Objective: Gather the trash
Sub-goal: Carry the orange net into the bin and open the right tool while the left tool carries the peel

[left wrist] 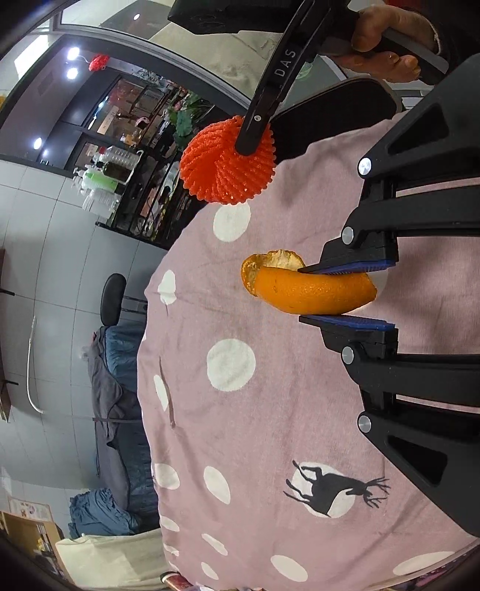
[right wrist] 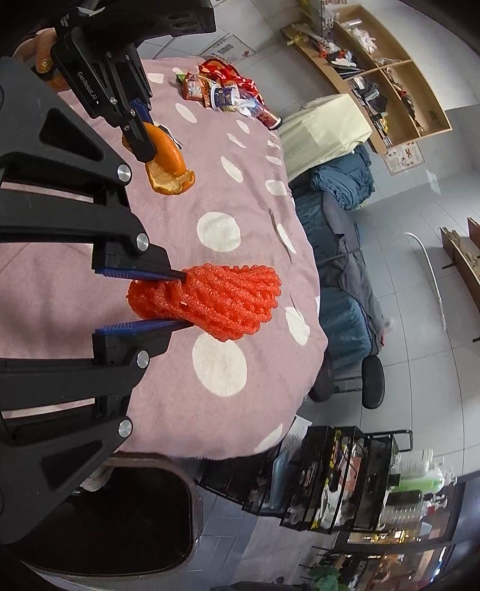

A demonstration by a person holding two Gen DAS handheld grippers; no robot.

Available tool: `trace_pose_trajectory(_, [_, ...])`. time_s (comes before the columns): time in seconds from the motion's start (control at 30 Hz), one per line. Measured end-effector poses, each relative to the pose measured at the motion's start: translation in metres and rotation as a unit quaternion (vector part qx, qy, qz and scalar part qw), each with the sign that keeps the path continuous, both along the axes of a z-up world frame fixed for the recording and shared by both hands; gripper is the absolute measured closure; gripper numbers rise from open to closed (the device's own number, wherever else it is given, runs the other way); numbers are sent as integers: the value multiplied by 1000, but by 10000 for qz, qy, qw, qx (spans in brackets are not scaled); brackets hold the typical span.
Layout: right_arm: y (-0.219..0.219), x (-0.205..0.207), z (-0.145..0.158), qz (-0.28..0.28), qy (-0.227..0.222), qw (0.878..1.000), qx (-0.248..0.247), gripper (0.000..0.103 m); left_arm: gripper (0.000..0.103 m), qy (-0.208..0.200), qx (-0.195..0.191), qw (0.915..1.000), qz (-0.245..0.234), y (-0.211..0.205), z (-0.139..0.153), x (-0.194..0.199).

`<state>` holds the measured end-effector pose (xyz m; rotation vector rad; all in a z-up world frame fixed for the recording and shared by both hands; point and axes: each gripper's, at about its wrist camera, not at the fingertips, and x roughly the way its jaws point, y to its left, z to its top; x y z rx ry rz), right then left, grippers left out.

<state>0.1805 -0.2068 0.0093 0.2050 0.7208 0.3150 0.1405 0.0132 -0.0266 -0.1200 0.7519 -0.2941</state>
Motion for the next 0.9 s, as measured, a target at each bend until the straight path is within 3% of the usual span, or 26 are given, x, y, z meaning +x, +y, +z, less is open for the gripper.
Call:
trace_pose_trajectory(0.43, [-103, -67, -6, -1294, -99, 9915, 18, 83, 84, -102, -53, 9967, -803, -70, 7, -19])
trace_pose_trajectory(0.8, [-169, -91, -43, -2139, 372, 9761, -54, 83, 84, 42, 86, 9895, -1440, -127, -2, -22])
trace_pose_trajectory(0.87, [-177, -94, -54, -2261, 490, 9729, 4, 76, 84, 65, 138, 9878, -1553, -137, -4, -21])
trace_pose_trajectory(0.9, [-179, -94, -58, -2303, 537, 9716, 14, 58, 84, 68, 166, 9871, -1592, -142, -4, -21])
